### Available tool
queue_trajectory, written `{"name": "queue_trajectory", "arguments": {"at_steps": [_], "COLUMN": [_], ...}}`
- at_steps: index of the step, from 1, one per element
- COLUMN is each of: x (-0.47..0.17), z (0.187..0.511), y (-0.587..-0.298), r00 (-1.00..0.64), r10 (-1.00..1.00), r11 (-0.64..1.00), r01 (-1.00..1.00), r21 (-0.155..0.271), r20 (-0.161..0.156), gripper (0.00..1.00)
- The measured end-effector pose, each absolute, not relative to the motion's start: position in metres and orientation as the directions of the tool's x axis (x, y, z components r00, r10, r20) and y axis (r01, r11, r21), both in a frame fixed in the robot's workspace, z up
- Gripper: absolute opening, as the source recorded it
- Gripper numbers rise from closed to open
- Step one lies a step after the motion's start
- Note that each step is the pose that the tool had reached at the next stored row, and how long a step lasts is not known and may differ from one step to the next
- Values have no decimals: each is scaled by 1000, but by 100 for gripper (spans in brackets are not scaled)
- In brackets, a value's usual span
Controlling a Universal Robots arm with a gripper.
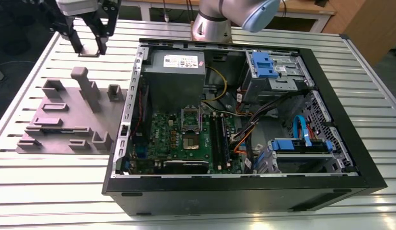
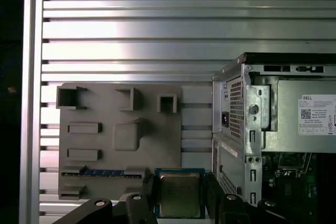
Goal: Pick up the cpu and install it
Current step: 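Pick up the cpu and move it towards the insertion slot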
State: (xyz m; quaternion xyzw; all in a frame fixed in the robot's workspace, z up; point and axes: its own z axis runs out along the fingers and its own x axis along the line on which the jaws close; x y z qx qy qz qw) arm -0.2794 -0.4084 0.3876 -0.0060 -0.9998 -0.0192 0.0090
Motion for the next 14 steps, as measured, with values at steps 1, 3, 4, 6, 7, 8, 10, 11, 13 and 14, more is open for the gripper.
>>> {"name": "queue_trajectory", "arguments": {"at_steps": [1,3,4,6,7,8,10,11,13,14], "x": [-275,-267,-263,-254,-249,-244,-236,-234,-233,-232], "z": [388,387,387,387,387,387,387,387,386,386], "y": [-408,-408,-408,-408,-408,-408,-408,-409,-413,-416], "r00": [-1000,-1000,-1000,-1000,-1000,-1000,-1000,-1000,-1000,-1000], "r10": [12,12,12,12,12,12,12,12,12,12], "r11": [999,999,999,999,999,999,999,999,999,999], "r01": [12,13,12,12,13,13,12,12,13,13], "r21": [38,38,38,38,38,38,38,38,38,38], "r20": [18,18,18,18,18,18,18,18,18,18], "gripper": [47,47,47,47,47,47,47,47,47,47]}}
